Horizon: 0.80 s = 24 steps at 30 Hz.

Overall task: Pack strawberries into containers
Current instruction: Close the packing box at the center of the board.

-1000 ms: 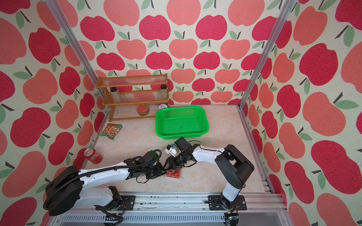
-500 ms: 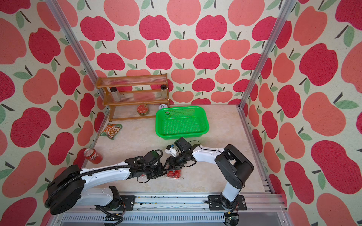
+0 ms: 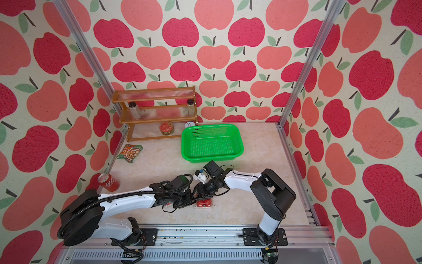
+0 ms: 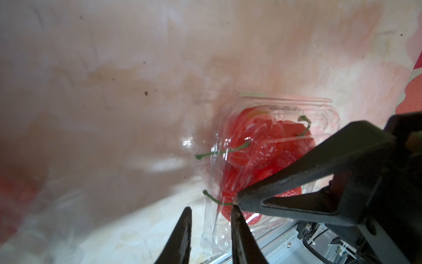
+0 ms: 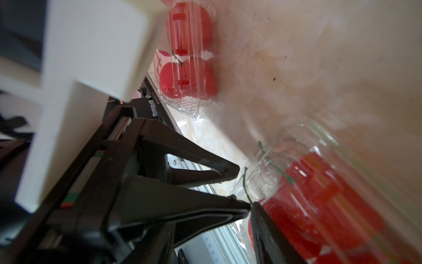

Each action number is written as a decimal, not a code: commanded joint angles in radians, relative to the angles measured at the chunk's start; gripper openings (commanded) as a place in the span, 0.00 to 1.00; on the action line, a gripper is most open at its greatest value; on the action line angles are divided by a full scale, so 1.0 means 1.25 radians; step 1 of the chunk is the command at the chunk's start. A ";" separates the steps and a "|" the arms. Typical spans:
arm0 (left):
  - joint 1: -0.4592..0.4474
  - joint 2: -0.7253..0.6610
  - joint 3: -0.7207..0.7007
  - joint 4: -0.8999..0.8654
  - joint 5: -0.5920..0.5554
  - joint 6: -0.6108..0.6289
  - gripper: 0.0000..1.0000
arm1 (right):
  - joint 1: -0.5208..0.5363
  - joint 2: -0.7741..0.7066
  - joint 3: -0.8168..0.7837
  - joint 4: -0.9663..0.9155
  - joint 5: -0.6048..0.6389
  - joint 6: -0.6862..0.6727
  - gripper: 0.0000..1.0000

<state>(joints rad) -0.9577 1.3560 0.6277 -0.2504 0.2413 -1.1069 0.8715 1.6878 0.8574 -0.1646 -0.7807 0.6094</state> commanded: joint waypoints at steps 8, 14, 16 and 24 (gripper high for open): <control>-0.021 0.029 0.013 -0.112 -0.007 0.031 0.28 | -0.089 -0.163 -0.014 -0.070 0.088 0.023 0.56; -0.025 0.037 0.023 -0.117 -0.011 0.035 0.27 | -0.113 -0.305 -0.068 -0.194 0.165 0.048 0.60; -0.025 0.039 0.028 -0.122 -0.011 0.038 0.27 | -0.113 -0.355 -0.093 -0.241 0.186 0.056 0.62; -0.025 0.058 0.041 -0.121 -0.008 0.053 0.27 | -0.111 -0.441 -0.222 -0.288 0.186 0.098 0.65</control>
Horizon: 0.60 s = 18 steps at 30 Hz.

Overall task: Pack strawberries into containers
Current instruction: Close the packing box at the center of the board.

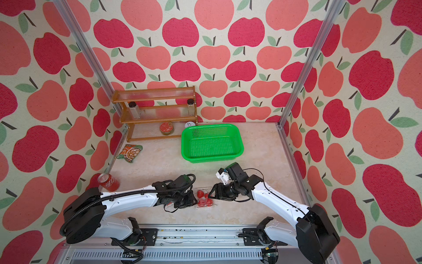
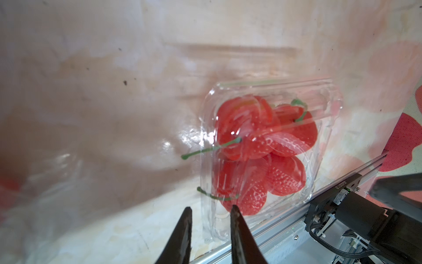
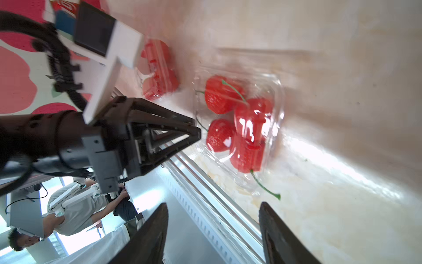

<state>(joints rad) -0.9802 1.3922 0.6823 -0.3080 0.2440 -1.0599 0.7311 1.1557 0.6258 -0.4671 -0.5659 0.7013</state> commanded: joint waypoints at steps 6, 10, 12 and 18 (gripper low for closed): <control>-0.006 0.032 -0.003 -0.064 -0.010 0.013 0.27 | 0.004 0.020 -0.100 0.054 -0.026 0.045 0.63; -0.004 0.029 -0.006 -0.066 -0.009 0.013 0.27 | 0.001 0.055 -0.092 0.109 -0.024 0.037 0.63; -0.003 0.028 -0.005 -0.065 -0.008 0.013 0.27 | -0.001 0.090 -0.070 0.115 -0.028 0.023 0.63; -0.002 0.026 -0.001 -0.076 -0.008 0.015 0.27 | -0.002 0.167 -0.044 0.145 -0.034 0.005 0.58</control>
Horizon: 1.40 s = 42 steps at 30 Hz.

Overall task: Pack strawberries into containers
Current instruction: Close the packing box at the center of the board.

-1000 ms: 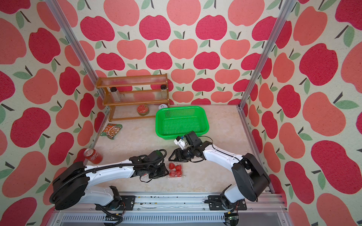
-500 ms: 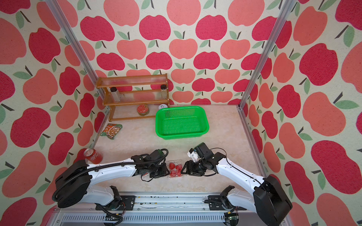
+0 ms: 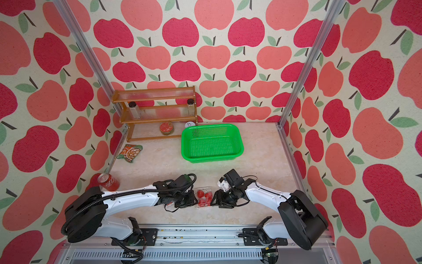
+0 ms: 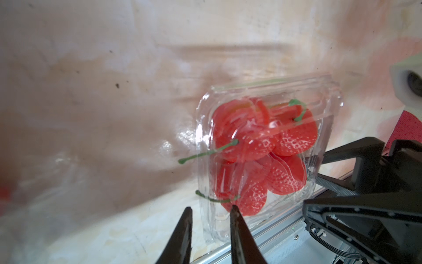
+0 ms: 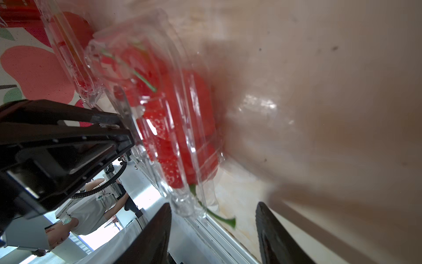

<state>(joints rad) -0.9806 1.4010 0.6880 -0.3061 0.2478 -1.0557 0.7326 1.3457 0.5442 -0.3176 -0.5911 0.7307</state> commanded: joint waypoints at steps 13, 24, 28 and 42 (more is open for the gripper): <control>0.000 0.014 -0.008 -0.082 -0.016 0.008 0.27 | -0.004 0.021 -0.001 0.034 -0.031 -0.012 0.39; 0.010 -0.014 -0.010 -0.088 -0.022 0.005 0.31 | -0.004 0.054 0.029 -0.017 -0.044 -0.026 0.36; 0.013 -0.021 -0.008 -0.094 -0.026 0.005 0.33 | -0.004 0.065 0.038 -0.037 -0.037 -0.032 0.33; 0.028 -0.016 0.001 -0.098 -0.023 0.004 0.34 | -0.014 0.090 0.077 -0.085 -0.043 -0.063 0.31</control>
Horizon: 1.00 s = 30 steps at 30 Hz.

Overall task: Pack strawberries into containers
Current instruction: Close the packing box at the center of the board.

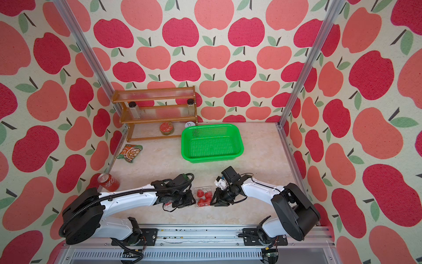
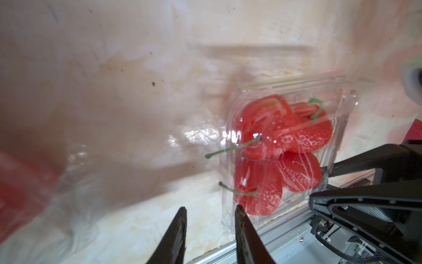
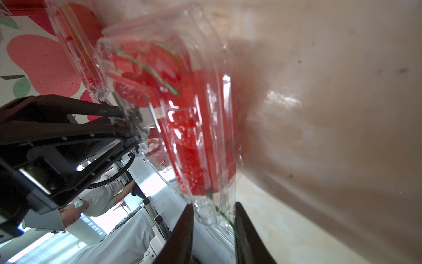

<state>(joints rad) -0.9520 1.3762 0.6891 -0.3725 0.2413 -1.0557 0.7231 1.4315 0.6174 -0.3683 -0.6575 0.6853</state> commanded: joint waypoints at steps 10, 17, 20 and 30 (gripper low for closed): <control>0.018 0.047 0.042 -0.042 -0.016 0.011 0.34 | -0.009 0.065 0.058 -0.072 -0.005 -0.062 0.27; 0.022 0.089 0.082 -0.055 -0.009 0.026 0.34 | -0.012 0.087 0.072 -0.061 -0.006 -0.077 0.24; 0.024 0.089 0.091 -0.067 -0.016 0.026 0.34 | -0.017 0.099 0.079 -0.053 -0.010 -0.083 0.24; 0.034 0.047 0.105 -0.084 -0.052 0.027 0.34 | -0.027 0.077 0.115 -0.072 0.007 -0.104 0.54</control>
<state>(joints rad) -0.9157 1.4513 0.7906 -0.4534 0.2054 -1.0317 0.6930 1.5444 0.7277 -0.4442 -0.6876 0.5861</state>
